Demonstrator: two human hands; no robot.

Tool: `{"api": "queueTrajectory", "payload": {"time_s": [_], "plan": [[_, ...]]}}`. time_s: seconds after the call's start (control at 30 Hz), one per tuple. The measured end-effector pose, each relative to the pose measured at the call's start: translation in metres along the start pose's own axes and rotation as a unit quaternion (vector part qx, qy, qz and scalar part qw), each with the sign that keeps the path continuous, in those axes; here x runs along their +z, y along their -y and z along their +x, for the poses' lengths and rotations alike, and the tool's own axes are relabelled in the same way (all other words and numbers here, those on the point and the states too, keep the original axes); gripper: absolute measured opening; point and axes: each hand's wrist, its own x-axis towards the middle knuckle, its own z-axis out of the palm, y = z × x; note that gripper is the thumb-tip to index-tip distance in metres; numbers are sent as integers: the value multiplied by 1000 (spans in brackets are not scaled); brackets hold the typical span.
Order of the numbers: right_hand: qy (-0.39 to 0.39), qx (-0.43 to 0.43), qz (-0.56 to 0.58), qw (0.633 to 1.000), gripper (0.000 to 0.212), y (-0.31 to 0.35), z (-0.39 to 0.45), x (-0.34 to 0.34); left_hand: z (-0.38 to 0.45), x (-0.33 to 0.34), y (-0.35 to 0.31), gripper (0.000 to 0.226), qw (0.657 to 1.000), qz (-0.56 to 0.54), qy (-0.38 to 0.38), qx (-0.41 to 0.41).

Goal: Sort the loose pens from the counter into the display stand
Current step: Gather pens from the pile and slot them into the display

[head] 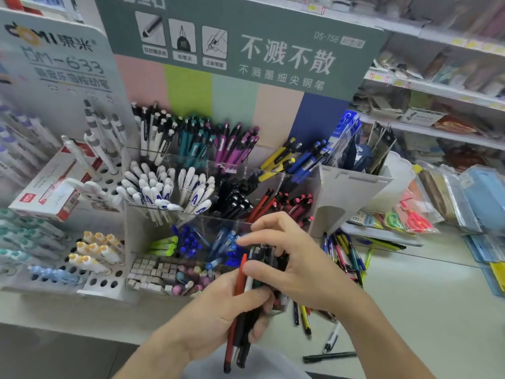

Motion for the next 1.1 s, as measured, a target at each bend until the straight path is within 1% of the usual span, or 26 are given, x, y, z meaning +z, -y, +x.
{"api": "queueTrajectory", "payload": {"time_s": [0.07,0.13,0.17,0.23,0.27,0.3,0.37,0.4,0.43,0.47,0.53,0.63,0.73,0.8,0.83,0.87,0.9,0.97,1.0,1.1], "plan": [[46,-2,-15,999,12,-1,4,-2,0,-1,1,26,999,15,32,-9],[43,-11,5,999,3,-3,6,-6,0,-3,1,40,999,30,41,-6],[27,-18,19,999,1,-5,5,-9,-1,-5,0,45,998,38,42,0],[-39,-23,70,997,3,-8,4,-18,-3,-8,-1,44,998,52,33,8],[-91,-12,120,989,9,-9,2,-23,-4,-10,-1,41,999,51,17,7],[-148,3,180,972,16,-9,0,-30,-4,-11,0,37,999,43,-1,4],[-245,22,301,921,24,-7,-8,-43,-5,-10,2,27,999,6,-48,6],[-273,21,341,899,22,-5,-13,-47,-5,-8,3,25,996,-16,-83,12],[-282,20,360,889,18,-2,-18,-47,-4,-7,4,33,993,-39,-114,19],[-277,23,367,888,16,0,-22,-44,-4,-6,4,40,988,-62,-139,30],[-246,36,377,892,15,1,-28,-26,-3,-5,3,46,978,-86,-176,65],[-200,60,364,908,23,-4,-32,7,1,-2,0,53,967,-122,-195,111],[-130,71,322,935,20,-7,-34,27,2,0,-4,47,968,-94,-200,122],[-63,73,293,951,15,-3,-33,25,0,-1,-6,38,975,-42,-188,114],[-41,73,281,956,12,-2,-32,22,-1,-2,-8,34,979,-10,-173,107],[-47,74,272,958,8,-2,-29,18,-2,-3,-10,31,982,20,-158,97],[-77,77,274,955,5,-2,-24,14,-4,-4,-13,29,984,49,-147,88],[-139,78,295,942,13,-4,-14,6,-6,-5,-18,27,984,104,-122,78],[-145,70,294,942,16,-4,-9,3,-7,-4,-21,28,983,127,-109,76],[-111,37,281,952,17,-5,-1,-6,-7,-2,-23,26,982,146,-90,77]]}}
